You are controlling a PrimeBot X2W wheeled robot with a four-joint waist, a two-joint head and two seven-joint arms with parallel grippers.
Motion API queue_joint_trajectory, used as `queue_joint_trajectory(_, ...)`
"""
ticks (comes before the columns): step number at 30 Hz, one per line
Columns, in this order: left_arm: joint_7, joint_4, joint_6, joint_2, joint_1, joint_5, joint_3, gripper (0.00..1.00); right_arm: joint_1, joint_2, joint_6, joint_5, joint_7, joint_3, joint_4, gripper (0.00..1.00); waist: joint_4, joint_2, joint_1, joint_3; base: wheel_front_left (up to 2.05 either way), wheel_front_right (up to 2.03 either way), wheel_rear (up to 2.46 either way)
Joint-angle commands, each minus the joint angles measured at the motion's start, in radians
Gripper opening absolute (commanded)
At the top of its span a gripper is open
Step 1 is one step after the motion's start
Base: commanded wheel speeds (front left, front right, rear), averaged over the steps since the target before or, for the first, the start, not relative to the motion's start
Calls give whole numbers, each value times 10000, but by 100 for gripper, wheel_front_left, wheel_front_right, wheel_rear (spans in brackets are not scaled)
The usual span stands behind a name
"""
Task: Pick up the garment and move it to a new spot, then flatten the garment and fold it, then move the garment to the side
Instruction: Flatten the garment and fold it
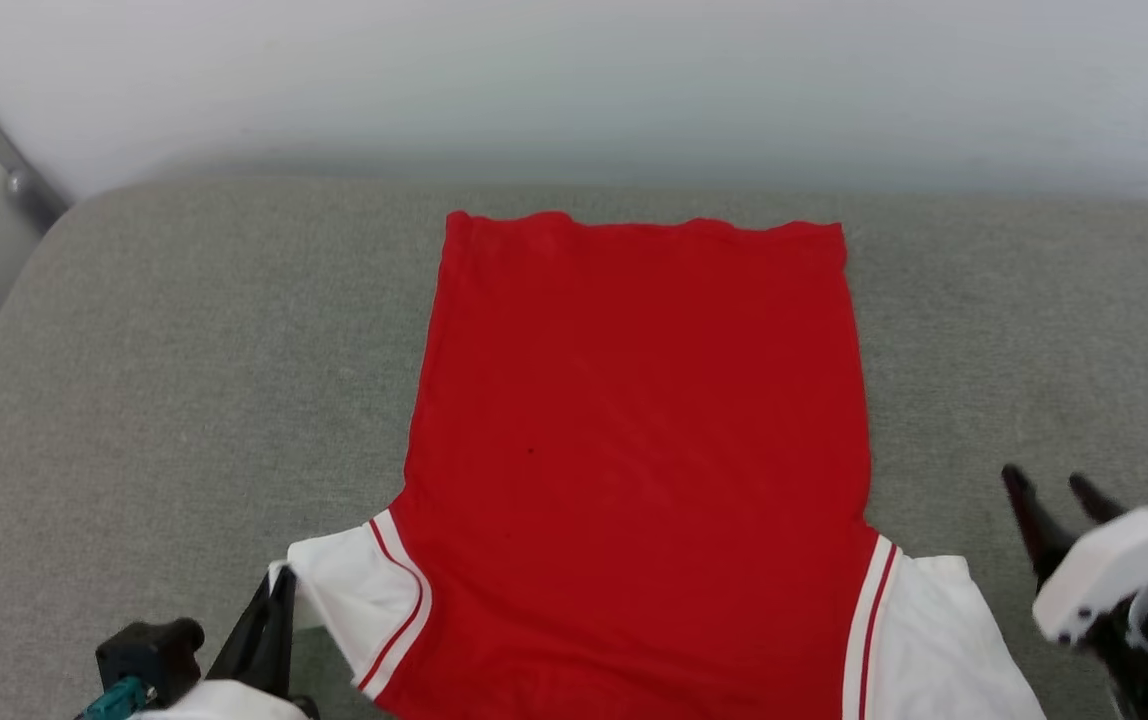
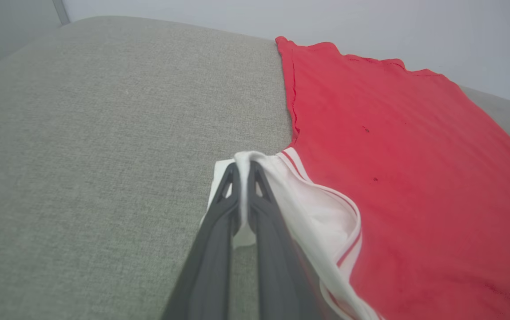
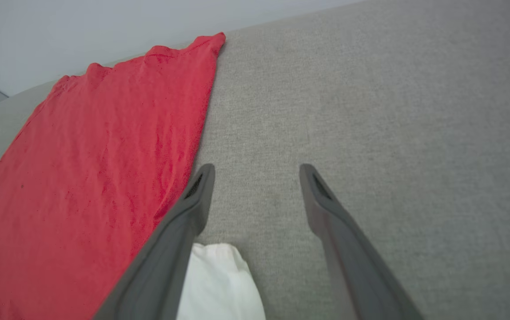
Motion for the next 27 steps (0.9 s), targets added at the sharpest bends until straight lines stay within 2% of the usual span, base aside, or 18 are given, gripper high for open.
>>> queue_joint_trajectory(1,-127,-209,-77,-92,-446,152,-34,0,-908,-191,-3,103,60,-37,413,100,383,0,-1,655,0,0,0)
queue_joint_trajectory(5,-371,-671,-254,-366,-1322,397,-130,0,-3347,-713,-2,-131,641,98,1688,100,907,0,-1,1766,0,0,0)
queue_joint_trajectory(7,-408,-771,-284,-443,-1550,450,-144,0,-3880,-823,-3,-226,836,118,2006,100,1056,0,-1,2048,0,0,0)
queue_joint_trajectory(13,-601,-1150,-562,-858,-2614,780,-172,0,-7028,-1337,-3,-1070,2509,-1,3617,100,1859,0,-1,3423,0,0,0)
queue_joint_trajectory(17,-642,-1300,-816,-1153,-3128,963,-222,0,-8554,-1381,-3,-1768,3609,-220,4347,100,2283,0,-1,4100,0,0,0)
queue_joint_trajectory(21,-677,-1306,-1075,-1481,-3518,1120,-234,0,-9617,-1359,-3,-2400,4199,-532,4770,100,2634,0,-1,4639,0,0,0)
queue_joint_trajectory(27,-693,-1135,-1519,-1982,-3792,1348,-16,0,-9838,-1272,-3,-3090,4835,-934,5554,100,2952,0,-1,5116,0,0,0)
